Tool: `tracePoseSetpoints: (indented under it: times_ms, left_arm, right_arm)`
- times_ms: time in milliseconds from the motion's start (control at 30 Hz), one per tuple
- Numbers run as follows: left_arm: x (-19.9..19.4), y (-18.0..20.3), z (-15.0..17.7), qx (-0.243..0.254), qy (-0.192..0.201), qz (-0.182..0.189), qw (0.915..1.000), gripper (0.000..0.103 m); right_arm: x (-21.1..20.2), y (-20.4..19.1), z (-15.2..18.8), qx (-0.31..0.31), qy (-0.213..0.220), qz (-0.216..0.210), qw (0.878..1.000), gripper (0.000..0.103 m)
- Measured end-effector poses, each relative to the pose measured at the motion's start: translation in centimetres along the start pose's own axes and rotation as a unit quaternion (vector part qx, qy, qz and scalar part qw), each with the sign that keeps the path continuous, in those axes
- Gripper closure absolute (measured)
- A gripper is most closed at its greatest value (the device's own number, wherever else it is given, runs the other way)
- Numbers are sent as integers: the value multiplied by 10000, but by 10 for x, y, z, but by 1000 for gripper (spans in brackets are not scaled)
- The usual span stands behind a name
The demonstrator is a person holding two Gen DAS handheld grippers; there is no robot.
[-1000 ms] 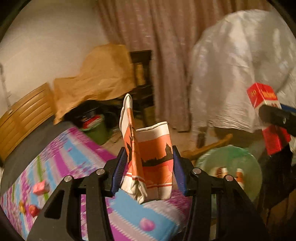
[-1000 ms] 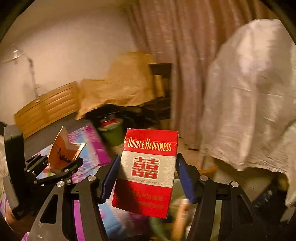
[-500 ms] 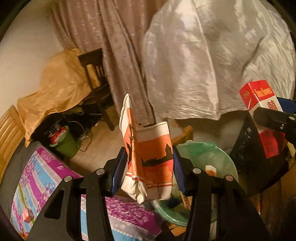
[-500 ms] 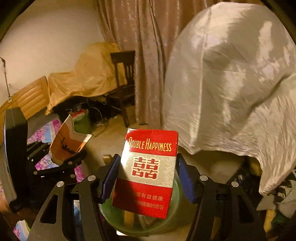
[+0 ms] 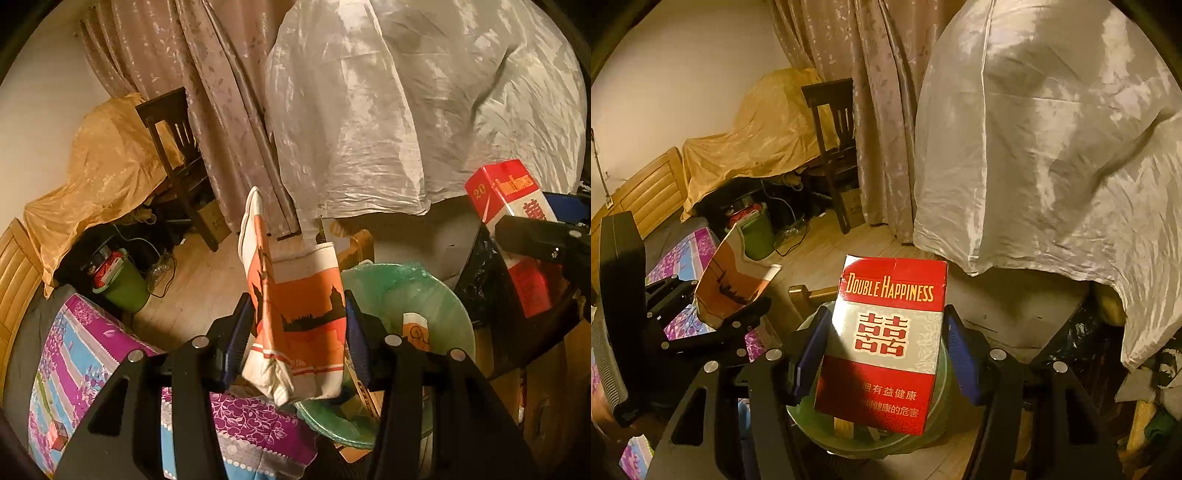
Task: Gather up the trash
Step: 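Carry the paper bag and cigarette pack over the green bin with both tools, then open both tools over the green bin to drop bag and pack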
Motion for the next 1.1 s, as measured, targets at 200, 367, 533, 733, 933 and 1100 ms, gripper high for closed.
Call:
tracePoseSetpoints:
  times_ms: [200,367,533,733,933,1100]
  left_arm:
    - [4,4,1,14,-40,80,10000,57]
    - [10,-4,2,-257,-138,578,9979,57]
    - [21,-8,2,-556,-311,1222,9905,56]
    - [35,-7,8,-760,-506,1521,9841,29]
    - [35,-14,14,-790,-560,1294,9869,29]
    - [27,-27,21,-772,-433,919,9918,29]
  right_arm:
    - [9,0,3,131,-117,-256,9995,41]
    - [17,1,4,273,-221,-528,9980,41]
    - [31,-2,4,222,-330,-650,9971,41]
    - [54,12,9,597,-431,-769,9943,24]
    - [53,14,11,630,-387,-740,9945,24]
    - [47,9,10,572,-254,-727,9954,24]
Point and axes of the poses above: each gripper's, at about its wrist camera, not at the fingertips, and x roughly the way its jaws point, y to its right, z to its underside, the point moved 2 cm from there along x, roughly the way its jaws point, and after that the axes turned 6 degrees about -z, right-handed, at the moved point
